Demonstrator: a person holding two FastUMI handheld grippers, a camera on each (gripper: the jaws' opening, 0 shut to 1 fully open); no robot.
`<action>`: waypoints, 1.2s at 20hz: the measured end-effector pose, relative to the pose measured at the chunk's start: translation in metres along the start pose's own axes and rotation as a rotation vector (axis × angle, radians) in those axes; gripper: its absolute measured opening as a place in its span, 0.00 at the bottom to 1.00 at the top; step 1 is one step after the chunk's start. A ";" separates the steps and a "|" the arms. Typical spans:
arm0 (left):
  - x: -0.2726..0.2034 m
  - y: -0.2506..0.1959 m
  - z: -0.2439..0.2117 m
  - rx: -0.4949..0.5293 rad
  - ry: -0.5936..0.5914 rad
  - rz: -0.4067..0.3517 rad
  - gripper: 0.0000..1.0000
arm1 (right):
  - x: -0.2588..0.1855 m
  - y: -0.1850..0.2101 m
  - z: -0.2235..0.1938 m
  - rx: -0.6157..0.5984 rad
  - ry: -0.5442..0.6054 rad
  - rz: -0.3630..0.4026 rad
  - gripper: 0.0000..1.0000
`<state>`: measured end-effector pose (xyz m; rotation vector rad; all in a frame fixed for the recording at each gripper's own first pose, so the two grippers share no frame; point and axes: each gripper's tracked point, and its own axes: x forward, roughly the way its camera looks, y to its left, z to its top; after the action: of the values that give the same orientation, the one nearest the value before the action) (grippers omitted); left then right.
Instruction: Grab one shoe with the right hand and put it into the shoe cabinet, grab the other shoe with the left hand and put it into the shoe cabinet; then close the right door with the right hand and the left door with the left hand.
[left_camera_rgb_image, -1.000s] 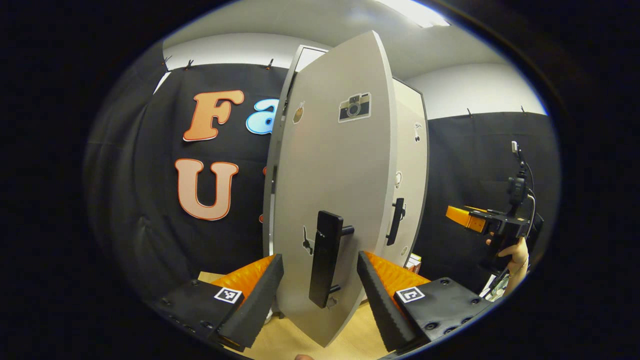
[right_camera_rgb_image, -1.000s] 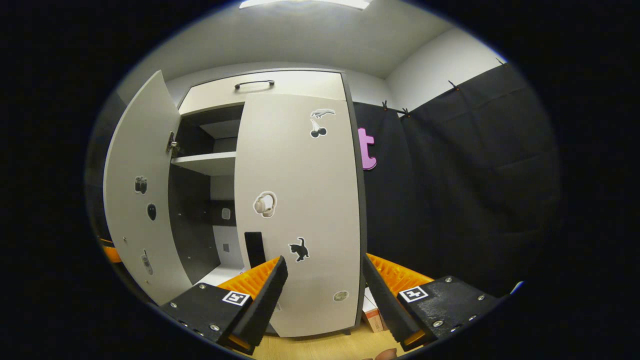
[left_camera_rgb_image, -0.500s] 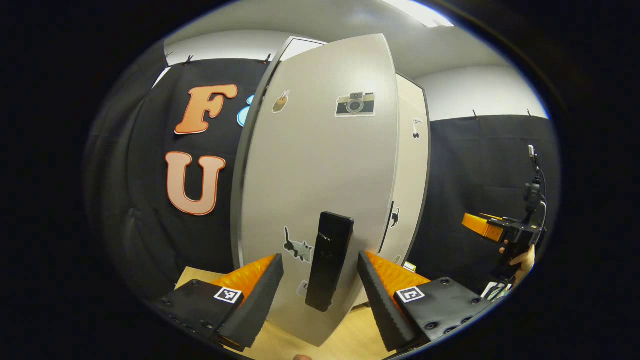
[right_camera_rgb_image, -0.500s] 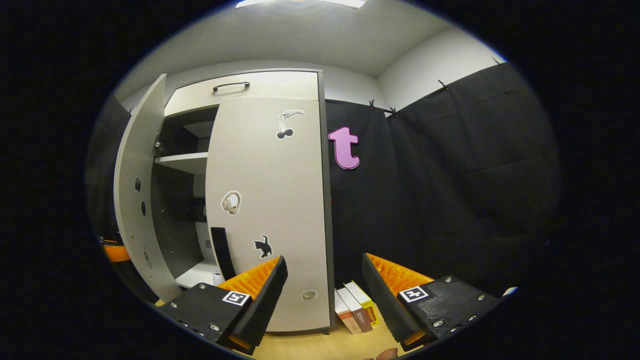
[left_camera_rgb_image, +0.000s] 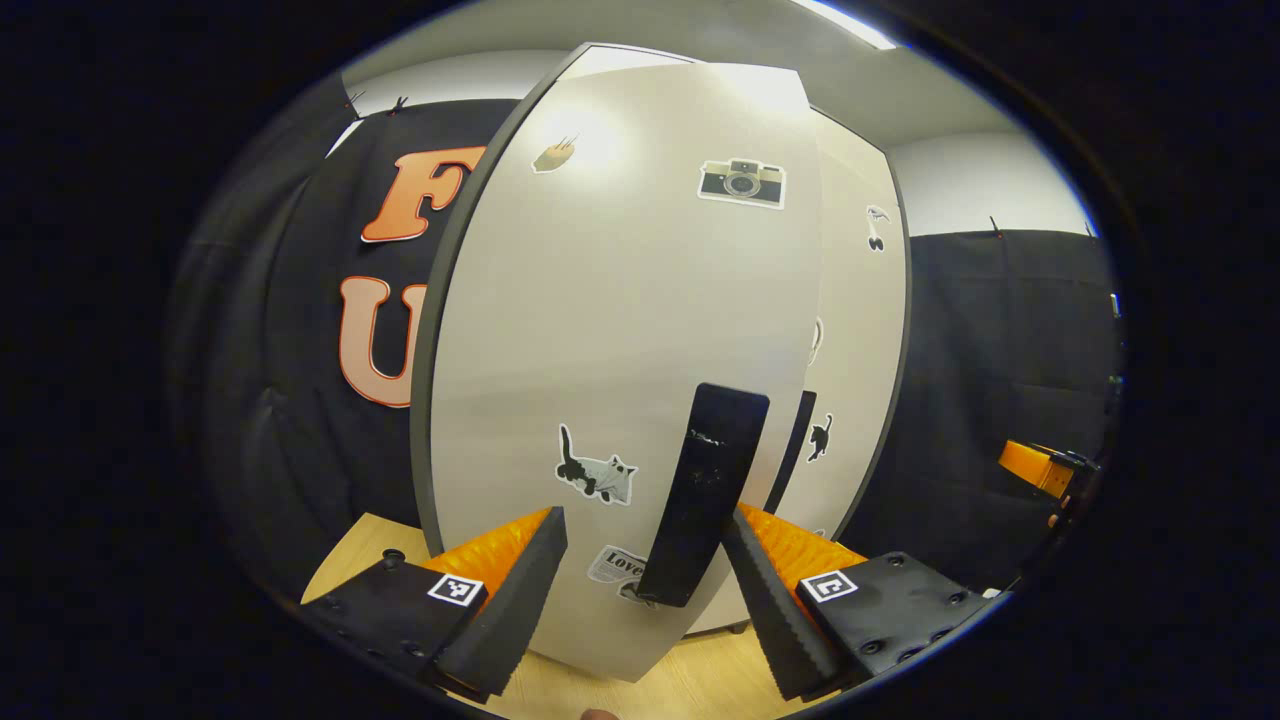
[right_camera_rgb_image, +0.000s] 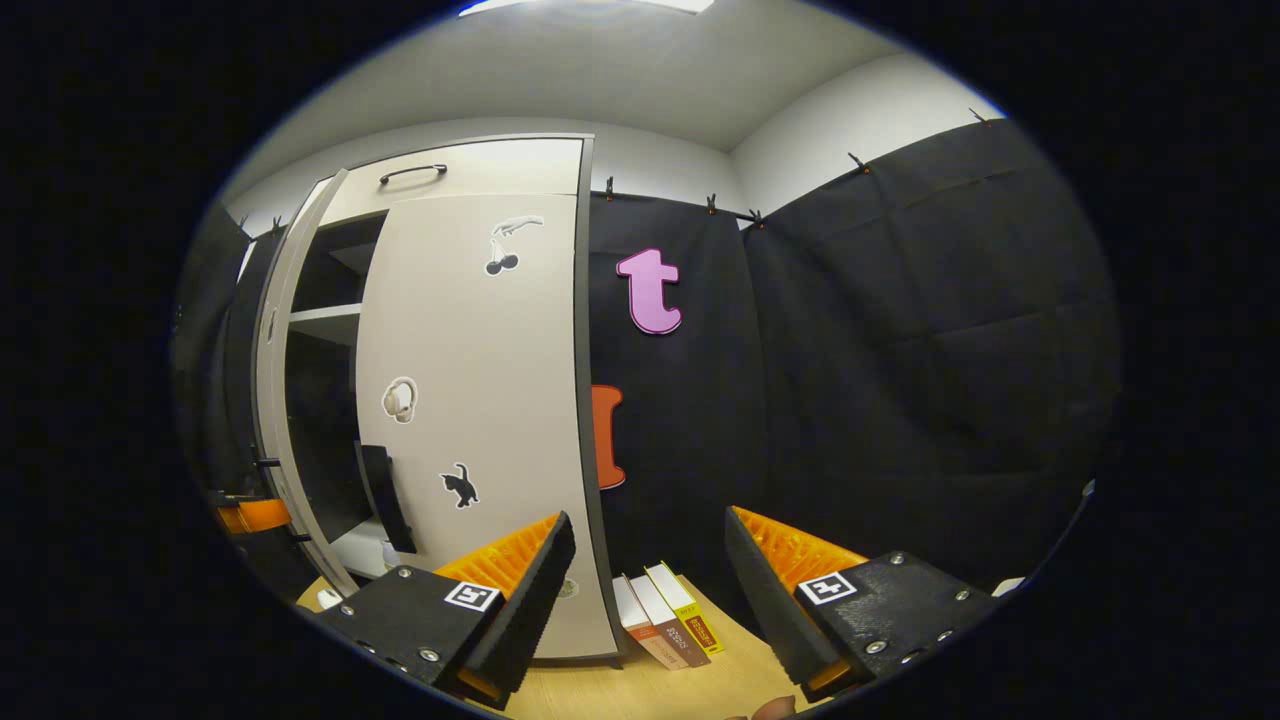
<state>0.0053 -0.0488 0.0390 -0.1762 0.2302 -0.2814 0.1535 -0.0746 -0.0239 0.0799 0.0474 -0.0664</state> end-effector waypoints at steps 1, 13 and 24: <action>0.005 -0.001 -0.002 0.003 0.002 0.011 0.99 | 0.001 -0.004 -0.001 -0.001 0.003 -0.004 0.93; 0.043 -0.012 0.004 0.081 -0.018 0.095 0.97 | 0.024 -0.010 -0.016 -0.012 0.038 0.032 0.93; 0.060 -0.027 0.008 0.088 0.040 0.136 0.97 | 0.048 0.045 -0.007 -0.030 0.067 0.197 0.93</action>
<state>0.0566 -0.0906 0.0397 -0.0675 0.2674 -0.1596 0.2039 -0.0325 -0.0294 0.0566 0.1072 0.1339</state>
